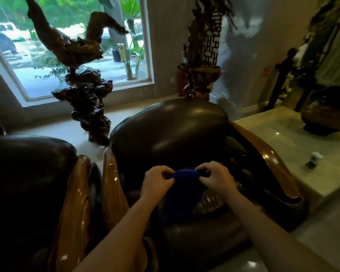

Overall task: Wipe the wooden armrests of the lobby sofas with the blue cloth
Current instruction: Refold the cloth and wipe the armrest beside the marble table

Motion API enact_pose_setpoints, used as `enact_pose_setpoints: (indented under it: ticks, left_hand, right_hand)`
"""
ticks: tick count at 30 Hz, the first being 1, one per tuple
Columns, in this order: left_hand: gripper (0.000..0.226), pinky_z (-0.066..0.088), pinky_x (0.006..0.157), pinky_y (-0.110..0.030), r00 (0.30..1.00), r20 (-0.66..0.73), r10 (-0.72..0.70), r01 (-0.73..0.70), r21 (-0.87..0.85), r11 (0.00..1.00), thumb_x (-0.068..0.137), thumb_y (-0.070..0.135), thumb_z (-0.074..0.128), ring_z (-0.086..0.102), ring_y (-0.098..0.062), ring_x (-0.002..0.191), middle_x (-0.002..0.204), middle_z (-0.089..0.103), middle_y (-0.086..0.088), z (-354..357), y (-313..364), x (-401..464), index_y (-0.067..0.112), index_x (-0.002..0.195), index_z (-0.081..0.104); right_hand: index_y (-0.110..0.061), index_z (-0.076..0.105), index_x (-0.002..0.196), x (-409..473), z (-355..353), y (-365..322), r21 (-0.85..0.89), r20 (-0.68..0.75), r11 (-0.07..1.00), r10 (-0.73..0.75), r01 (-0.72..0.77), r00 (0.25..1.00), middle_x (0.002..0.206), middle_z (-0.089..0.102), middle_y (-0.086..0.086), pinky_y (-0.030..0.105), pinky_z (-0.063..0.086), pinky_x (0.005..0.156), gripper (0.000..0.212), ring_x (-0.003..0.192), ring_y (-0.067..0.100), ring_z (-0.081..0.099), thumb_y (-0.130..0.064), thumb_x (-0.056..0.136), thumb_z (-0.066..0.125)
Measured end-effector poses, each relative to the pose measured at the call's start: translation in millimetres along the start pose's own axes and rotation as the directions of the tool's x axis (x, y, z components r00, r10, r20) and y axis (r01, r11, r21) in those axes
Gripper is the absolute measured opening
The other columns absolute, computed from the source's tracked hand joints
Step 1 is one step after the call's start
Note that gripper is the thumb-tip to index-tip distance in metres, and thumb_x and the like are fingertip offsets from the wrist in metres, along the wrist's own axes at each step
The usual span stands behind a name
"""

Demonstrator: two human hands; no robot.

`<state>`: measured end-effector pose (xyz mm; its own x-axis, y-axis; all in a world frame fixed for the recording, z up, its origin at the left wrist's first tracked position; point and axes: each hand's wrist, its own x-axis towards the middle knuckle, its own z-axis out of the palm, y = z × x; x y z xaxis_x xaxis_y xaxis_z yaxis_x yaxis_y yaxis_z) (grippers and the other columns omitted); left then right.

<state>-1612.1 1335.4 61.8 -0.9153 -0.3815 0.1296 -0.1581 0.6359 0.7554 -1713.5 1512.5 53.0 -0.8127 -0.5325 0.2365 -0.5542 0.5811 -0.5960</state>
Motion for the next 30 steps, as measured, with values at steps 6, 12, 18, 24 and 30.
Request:
enact_pose_setpoints:
  ticks: [6, 12, 18, 24, 30]
  left_hand:
    - [0.021, 0.047, 0.060, -0.015, 0.996, 0.043, 0.077, -0.077, -0.016, 0.997, 0.077, 0.015, 0.069, 0.060, -0.001, 0.071, 0.081, 0.062, 0.012, 92.3, 107.6, 36.7, 0.034, 0.085, 0.063]
    - [0.018, 0.051, 0.065, -0.020, 0.994, 0.063, 0.089, -0.084, -0.065, 0.994, 0.077, 0.013, 0.068, 0.061, -0.005, 0.074, 0.083, 0.063, 0.009, 204.2, 190.4, 68.3, 0.028, 0.089, 0.066]
    - [0.019, 0.057, 0.070, -0.026, 0.992, 0.113, 0.057, -0.045, -0.098, 0.994, 0.078, 0.014, 0.068, 0.062, -0.005, 0.076, 0.086, 0.064, 0.008, 301.2, 234.2, 110.6, 0.030, 0.088, 0.064]
    - [0.025, 0.050, 0.060, -0.016, 0.988, 0.145, 0.050, -0.036, -0.096, 0.995, 0.077, 0.016, 0.067, 0.061, -0.002, 0.072, 0.087, 0.063, 0.009, 378.3, 245.3, 171.1, 0.039, 0.084, 0.061]
    - [0.030, 0.052, 0.067, -0.021, 0.990, 0.143, 0.017, -0.006, -0.077, 0.997, 0.077, 0.015, 0.067, 0.059, -0.004, 0.076, 0.086, 0.058, 0.014, 446.3, 261.9, 225.4, 0.043, 0.081, 0.057]
  right_hand:
    - [-0.028, 0.067, 0.097, -6.9, -115.1, 90.2, -0.004, -0.071, 0.998, 0.056, -0.057, 0.996, 0.092, 0.058, -0.004, 0.030, 0.050, 0.069, 0.022, 0.078, 0.010, 0.055, -0.020, 0.077, 0.068]
    - [-0.027, 0.068, 0.095, -6.7, -200.7, 201.6, -0.011, -0.072, 0.996, 0.091, -0.092, 0.993, 0.094, 0.062, -0.003, 0.033, 0.051, 0.075, 0.023, 0.082, 0.009, 0.055, -0.016, 0.075, 0.068]
    - [-0.029, 0.068, 0.093, 12.8, -246.0, 302.6, -0.013, -0.051, 0.992, 0.124, -0.125, 0.991, 0.089, 0.058, -0.008, 0.025, 0.043, 0.072, 0.025, 0.082, 0.007, 0.052, -0.013, 0.073, 0.068]
    - [-0.031, 0.067, 0.094, 50.5, -261.4, 386.6, -0.022, -0.013, 0.984, 0.174, -0.174, 0.985, 0.090, 0.054, -0.012, 0.027, 0.045, 0.075, 0.025, 0.088, 0.007, 0.052, -0.015, 0.075, 0.065]
    - [-0.028, 0.066, 0.096, 92.1, -282.3, 460.0, -0.029, 0.010, 0.985, 0.173, -0.173, 0.985, 0.095, 0.056, -0.007, 0.033, 0.049, 0.076, 0.025, 0.089, 0.011, 0.053, -0.013, 0.076, 0.064]
